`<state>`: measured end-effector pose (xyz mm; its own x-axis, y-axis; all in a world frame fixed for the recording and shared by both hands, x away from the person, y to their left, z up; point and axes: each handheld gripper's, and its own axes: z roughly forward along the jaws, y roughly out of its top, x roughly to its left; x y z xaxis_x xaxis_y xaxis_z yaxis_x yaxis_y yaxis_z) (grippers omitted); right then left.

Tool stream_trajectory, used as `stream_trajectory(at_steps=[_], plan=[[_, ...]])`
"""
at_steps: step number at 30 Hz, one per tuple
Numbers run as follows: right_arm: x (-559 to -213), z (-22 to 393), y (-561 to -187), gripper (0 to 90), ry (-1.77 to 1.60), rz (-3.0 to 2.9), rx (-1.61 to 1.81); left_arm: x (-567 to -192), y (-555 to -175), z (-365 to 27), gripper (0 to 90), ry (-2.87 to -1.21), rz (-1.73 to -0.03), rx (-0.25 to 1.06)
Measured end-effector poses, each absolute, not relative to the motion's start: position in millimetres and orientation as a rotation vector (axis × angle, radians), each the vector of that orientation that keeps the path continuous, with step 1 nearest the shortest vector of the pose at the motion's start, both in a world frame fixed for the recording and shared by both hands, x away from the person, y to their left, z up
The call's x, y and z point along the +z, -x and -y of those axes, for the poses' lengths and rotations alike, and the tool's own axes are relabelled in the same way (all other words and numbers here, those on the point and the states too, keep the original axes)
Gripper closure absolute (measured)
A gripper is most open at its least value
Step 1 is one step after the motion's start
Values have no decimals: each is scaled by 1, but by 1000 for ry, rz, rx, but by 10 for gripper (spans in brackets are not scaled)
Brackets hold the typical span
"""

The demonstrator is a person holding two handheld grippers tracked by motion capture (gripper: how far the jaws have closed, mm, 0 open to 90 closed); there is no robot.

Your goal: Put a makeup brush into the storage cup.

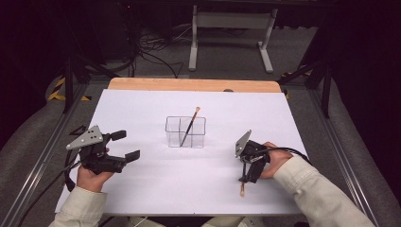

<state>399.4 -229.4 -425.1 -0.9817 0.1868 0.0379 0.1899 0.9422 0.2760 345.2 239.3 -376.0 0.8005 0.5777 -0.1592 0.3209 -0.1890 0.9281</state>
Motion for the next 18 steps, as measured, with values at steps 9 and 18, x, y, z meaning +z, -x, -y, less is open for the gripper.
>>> stream_trajectory(at_steps=[9,18], plan=[[-430,234,-399,58,292,3072,-439,-376,-346,-240,57,-1784,-694,263],[-424,238,-396,59,278,3078,-467,-377,-347,-239,57,-1787,-690,256]])
